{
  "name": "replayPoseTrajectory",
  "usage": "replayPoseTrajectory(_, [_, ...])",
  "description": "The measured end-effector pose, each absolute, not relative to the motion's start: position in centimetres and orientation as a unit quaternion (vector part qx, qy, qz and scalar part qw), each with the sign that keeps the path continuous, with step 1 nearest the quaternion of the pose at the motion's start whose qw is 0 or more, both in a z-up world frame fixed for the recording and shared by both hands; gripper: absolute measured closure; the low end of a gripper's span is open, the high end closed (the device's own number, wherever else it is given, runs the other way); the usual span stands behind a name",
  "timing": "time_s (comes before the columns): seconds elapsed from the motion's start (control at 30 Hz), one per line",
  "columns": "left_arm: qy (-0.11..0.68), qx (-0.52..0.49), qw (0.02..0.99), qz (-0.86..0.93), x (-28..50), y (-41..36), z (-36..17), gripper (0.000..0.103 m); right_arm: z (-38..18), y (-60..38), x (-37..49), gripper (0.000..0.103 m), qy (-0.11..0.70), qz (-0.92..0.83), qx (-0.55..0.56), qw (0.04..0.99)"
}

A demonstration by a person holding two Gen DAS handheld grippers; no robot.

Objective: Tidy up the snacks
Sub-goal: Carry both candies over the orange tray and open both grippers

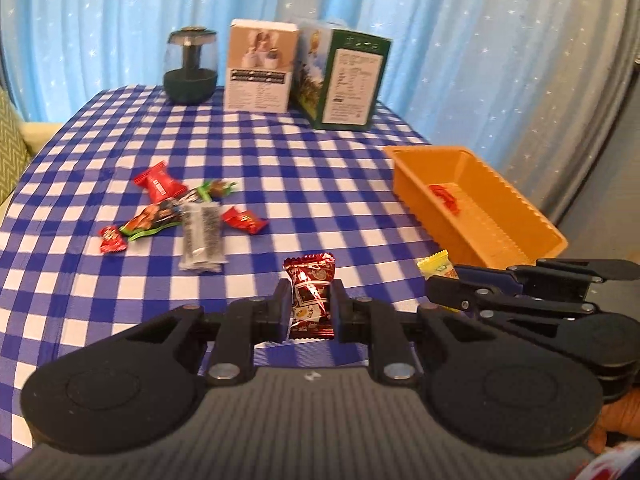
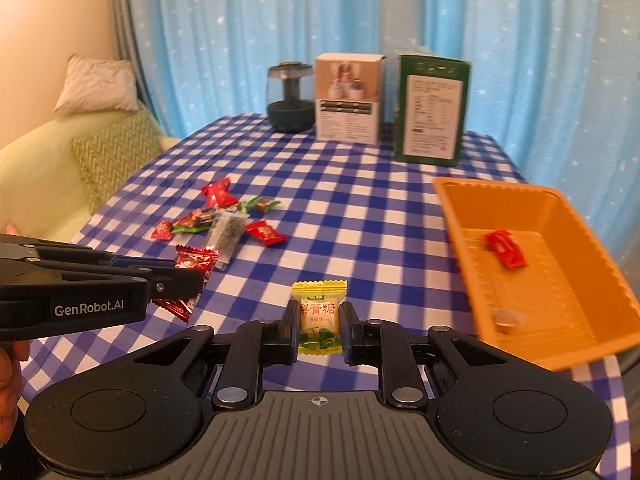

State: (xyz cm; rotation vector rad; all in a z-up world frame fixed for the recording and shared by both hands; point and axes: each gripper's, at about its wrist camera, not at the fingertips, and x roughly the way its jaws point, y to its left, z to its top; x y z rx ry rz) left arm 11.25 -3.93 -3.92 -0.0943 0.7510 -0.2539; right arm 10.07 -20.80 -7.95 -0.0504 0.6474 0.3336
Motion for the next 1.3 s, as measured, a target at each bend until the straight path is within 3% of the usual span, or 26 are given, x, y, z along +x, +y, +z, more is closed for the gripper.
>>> replayPoseTrajectory(1.3, [0.354, -0.006, 0.899, -0.257, 15.3, -19.7, -0.9, 0.085, -3.9, -36.4, 10.8, 0.082, 0.310, 0.010, 0.041, 0.950])
